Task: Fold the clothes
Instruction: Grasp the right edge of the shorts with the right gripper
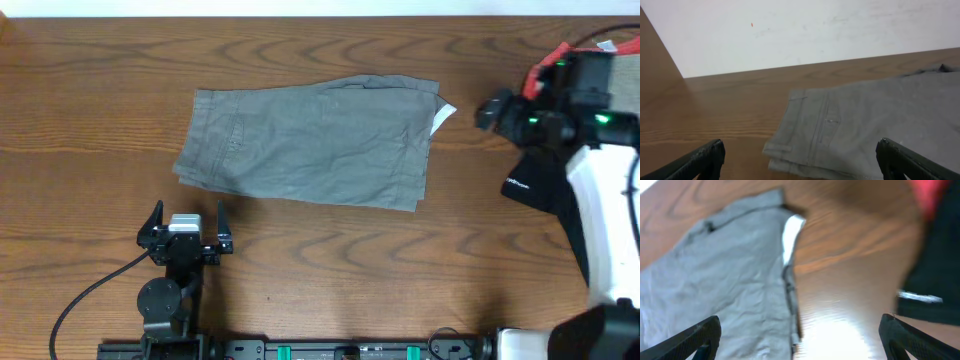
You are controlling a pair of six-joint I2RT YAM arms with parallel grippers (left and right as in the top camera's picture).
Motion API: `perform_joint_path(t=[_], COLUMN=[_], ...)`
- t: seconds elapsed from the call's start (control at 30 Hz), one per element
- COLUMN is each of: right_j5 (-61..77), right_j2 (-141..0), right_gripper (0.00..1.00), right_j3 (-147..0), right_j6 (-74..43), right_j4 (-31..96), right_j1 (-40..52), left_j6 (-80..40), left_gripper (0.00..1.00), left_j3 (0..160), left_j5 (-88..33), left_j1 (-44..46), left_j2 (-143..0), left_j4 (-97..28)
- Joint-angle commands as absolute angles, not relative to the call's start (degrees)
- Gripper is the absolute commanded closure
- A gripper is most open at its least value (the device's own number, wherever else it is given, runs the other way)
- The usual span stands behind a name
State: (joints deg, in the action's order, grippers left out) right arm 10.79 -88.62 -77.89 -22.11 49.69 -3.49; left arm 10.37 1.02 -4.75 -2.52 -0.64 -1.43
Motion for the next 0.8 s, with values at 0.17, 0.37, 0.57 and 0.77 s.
perform_joint_path(t=[0.17, 0.37, 0.57, 0.77], right_j5=[12.99, 16.86, 12.08, 10.57], right_j2=[-102.83, -111.22, -115.28, -115.42], right_gripper=[0.01, 0.07, 0.06, 0.05], right_j3=[-77.89, -77.89, -77.89, -77.89], right_j6=[-22.20, -20.08, -21.17, -21.15], right_j4=[43.38, 38.37, 39.38, 41.10], right_j1=[5.06, 8.40, 8.78, 8.82], left_j6=[10.41, 10.41, 10.41, 10.41], left_gripper=[0.02, 0.02, 0.02, 0.02], left_j3=[0.23, 0.23, 0.23, 0.23], left_j5=[-6.37, -6.37, -6.37, -6.37], left_j1=[-2.72, -2.72, -2.72, -2.72], left_j2=[-0.62, -0.62, -0.62, -0.62], left_j4=[-3.53, -3.53, -3.53, -3.53])
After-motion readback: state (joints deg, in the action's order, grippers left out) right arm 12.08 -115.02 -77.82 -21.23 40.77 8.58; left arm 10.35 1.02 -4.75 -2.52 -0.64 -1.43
